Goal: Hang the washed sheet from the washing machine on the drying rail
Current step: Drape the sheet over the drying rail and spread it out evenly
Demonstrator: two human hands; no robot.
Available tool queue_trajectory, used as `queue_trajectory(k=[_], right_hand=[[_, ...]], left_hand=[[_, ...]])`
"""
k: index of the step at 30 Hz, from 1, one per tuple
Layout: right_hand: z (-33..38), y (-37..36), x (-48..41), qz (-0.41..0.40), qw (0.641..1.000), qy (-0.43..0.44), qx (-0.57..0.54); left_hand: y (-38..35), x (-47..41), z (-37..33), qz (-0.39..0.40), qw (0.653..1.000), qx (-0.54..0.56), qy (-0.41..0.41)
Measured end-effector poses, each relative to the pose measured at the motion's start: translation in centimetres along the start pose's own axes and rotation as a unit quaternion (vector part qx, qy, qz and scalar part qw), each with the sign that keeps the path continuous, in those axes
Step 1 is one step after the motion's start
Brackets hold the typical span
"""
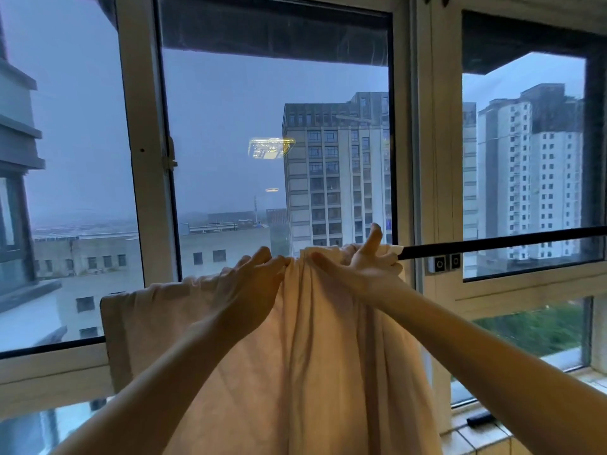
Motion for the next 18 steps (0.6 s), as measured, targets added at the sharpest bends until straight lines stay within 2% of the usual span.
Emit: queue_trajectory(k=[5, 9, 12, 18], right_hand=[[0.3, -1.1, -0.1, -0.045, 0.992, 0.011, 0.119], [2.5, 1.6, -0.2, -0.134, 0.965, 0.185, 0.125], [4.0, 3.6, -0.3, -0.179, 0.939, 0.257, 0.139], [4.9, 7.3, -3.2, -0.245, 0.916, 0.284, 0.144]], left_hand=[[1.8, 0.6, -0.4, 0.004, 1.000, -0.021, -0.003], [1.8, 0.7, -0.2, 0.028, 0.998, -0.042, 0.025], [1.9, 0.7, -1.0, 0.030, 0.999, -0.037, 0.020], [1.7, 0.3, -0.4, 0.028, 0.998, -0.009, 0.052]])
Point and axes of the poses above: each hand's wrist, its own x-axis away from the middle knuckle, its own y-axis out of the back of the hand, z = x × y, the point moved 10 cm from there along -x, towards the middle knuckle, and after that the axes turned 6 degrees about -z, right-handed, at the moved point
